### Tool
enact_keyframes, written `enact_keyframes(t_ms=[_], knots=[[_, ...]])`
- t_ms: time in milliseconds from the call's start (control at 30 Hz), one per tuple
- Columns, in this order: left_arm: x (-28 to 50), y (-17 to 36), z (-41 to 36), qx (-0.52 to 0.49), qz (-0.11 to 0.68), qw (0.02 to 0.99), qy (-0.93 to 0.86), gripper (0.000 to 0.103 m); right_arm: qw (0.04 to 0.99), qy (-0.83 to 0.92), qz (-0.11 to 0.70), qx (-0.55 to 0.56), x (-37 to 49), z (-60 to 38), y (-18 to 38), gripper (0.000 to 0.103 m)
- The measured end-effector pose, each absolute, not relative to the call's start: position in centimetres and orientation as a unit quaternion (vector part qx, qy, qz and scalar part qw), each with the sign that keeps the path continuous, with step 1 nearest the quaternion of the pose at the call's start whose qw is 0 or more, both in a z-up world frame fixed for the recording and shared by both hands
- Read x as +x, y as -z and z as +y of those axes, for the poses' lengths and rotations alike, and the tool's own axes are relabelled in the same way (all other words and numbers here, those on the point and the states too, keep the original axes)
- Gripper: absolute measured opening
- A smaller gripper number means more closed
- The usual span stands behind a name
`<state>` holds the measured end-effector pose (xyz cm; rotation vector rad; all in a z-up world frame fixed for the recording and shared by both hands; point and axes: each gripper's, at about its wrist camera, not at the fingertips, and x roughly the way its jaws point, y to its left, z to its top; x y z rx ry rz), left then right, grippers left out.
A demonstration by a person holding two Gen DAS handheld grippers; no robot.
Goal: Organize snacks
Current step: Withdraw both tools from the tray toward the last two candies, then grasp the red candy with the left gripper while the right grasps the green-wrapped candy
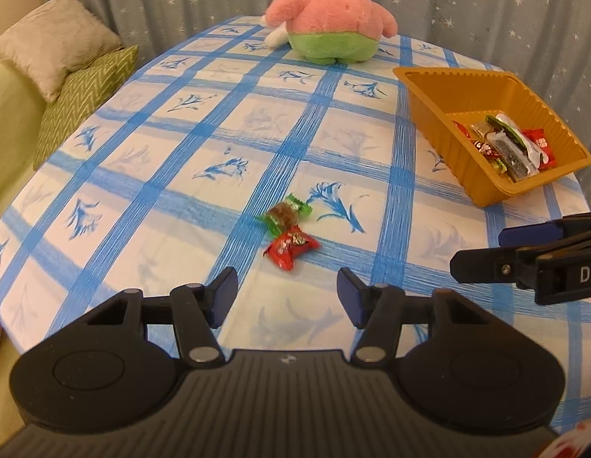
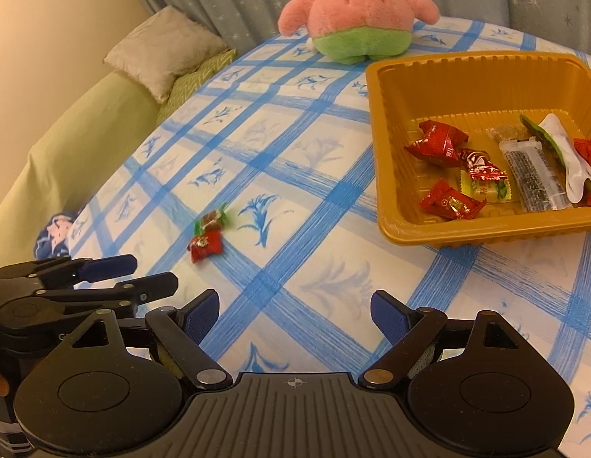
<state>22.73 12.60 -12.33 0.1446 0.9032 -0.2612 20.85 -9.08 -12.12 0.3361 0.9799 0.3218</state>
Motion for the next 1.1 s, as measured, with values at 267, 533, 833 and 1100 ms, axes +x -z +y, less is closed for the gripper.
enact_keyframes(t_ms=[267,533,833,1100], knots=[[25.0,13.5,12.2,0.082,0.432,0.885,0.150,0.049,0.855,-0.141,0.467,0.176,21.9,-8.9,12.7,0.086],[26.6,14.3,11.8,0.088,0.433,0.881,0.169,0.042,0.856,-0.128,0.469,0.178,22.5,-9.0,13.0,0.086],[26.9,15.1,11.1,0.091,0.444,0.872,0.185,0.028,0.855,-0.116,0.472,0.180,22.9,-9.4,13.2,0.086],[27.2,15.7,10.7,0.094,0.455,0.865,0.188,0.022,0.854,-0.119,0.475,0.178,23.1,-9.1,13.4,0.086]])
